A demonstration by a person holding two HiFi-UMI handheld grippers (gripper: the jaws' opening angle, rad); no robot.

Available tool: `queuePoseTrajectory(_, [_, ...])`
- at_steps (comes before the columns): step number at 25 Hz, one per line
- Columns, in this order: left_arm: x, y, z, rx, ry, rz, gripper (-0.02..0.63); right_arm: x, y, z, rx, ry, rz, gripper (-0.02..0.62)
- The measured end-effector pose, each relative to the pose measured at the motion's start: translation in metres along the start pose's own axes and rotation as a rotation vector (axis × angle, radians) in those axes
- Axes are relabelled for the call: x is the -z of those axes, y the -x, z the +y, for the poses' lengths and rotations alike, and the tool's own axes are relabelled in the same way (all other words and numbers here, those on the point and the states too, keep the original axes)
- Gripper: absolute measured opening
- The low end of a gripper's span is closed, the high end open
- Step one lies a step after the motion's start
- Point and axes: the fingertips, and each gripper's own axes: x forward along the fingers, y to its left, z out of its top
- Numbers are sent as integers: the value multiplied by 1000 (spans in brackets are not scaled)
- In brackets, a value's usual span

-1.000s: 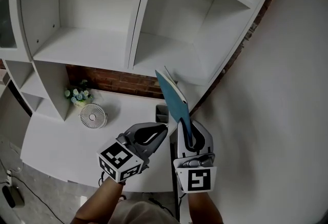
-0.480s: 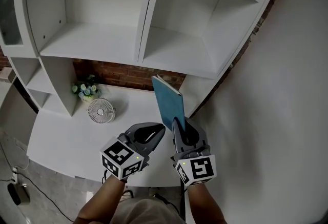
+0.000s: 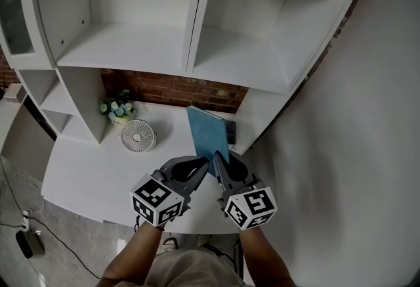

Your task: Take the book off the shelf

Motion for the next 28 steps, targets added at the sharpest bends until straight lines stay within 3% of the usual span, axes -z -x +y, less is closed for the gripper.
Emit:
queuePoseTrajectory(14, [17, 1, 10, -43, 19, 24, 11, 26, -12, 2, -59, -114, 53, 54])
queuePoseTrajectory(28, [16, -6, 16, -71, 18, 22, 11, 27, -16, -4, -88, -129, 55, 54])
